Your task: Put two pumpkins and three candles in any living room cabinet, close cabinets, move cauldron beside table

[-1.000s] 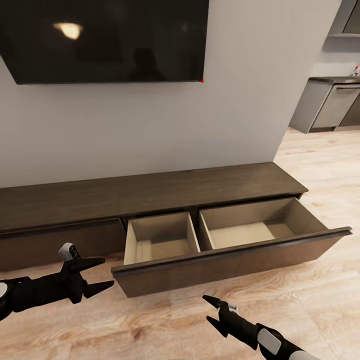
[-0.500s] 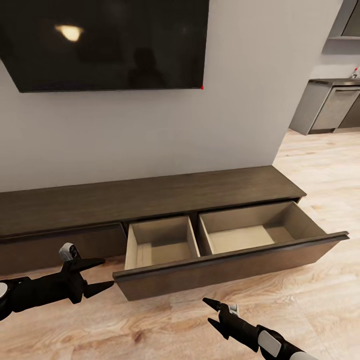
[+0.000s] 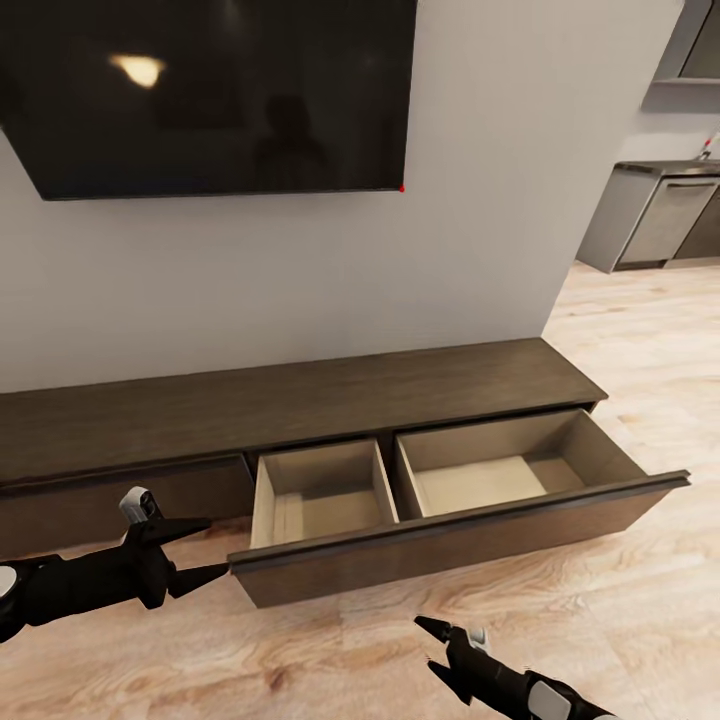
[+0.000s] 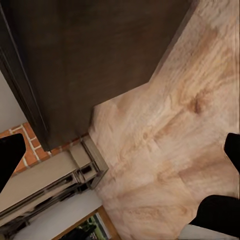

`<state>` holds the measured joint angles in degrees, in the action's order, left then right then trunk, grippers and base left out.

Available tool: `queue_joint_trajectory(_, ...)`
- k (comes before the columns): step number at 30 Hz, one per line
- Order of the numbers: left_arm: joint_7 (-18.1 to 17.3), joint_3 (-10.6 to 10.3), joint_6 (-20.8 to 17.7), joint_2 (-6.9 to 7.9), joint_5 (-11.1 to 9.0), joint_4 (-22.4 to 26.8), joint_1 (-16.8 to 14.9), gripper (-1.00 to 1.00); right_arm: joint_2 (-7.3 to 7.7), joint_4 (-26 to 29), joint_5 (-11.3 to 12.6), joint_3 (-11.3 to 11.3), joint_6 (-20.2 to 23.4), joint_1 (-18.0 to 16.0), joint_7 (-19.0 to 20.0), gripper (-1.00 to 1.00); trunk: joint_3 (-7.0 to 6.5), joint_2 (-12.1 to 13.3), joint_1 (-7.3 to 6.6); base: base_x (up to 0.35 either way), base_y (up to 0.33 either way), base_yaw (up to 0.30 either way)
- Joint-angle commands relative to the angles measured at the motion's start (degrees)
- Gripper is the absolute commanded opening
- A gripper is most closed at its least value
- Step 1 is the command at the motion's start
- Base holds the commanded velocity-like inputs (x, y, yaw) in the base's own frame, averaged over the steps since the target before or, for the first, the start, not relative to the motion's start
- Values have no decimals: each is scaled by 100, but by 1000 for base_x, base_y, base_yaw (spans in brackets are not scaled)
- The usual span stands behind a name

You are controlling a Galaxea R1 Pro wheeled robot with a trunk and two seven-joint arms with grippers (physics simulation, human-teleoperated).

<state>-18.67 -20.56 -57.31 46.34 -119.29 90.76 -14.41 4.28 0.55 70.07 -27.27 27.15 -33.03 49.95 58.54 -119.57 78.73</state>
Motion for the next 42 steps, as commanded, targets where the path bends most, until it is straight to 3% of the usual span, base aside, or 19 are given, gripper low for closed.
queue_joint_trajectory(1, -58, -18, 0, 6, 37, -5, -9, 100, 2, -46, 61, -41, 19, -2, 6, 100, -14, 40, -24, -98, 0, 0)
queue_joint_trajectory(12, -58, -18, 0, 6, 30, -5, -9, 100, 2, -141, 51, -42, -16, -2, 34, 100, -198, 481, -265, -242, 27, -11)
queue_joint_trajectory(35, -58, -18, 0, 6, 29, -5, -9, 100, 2, -240, 43, -42, -34, -2, 33, 100, -493, 1403, -771, -10, 2, -147)
queue_joint_trajectory(42, -58, -18, 0, 6, 13, -5, -9, 100, 2, -240, 48, -42, -167, -2, 7, 100, -492, 1403, -771, 0, 0, -6)
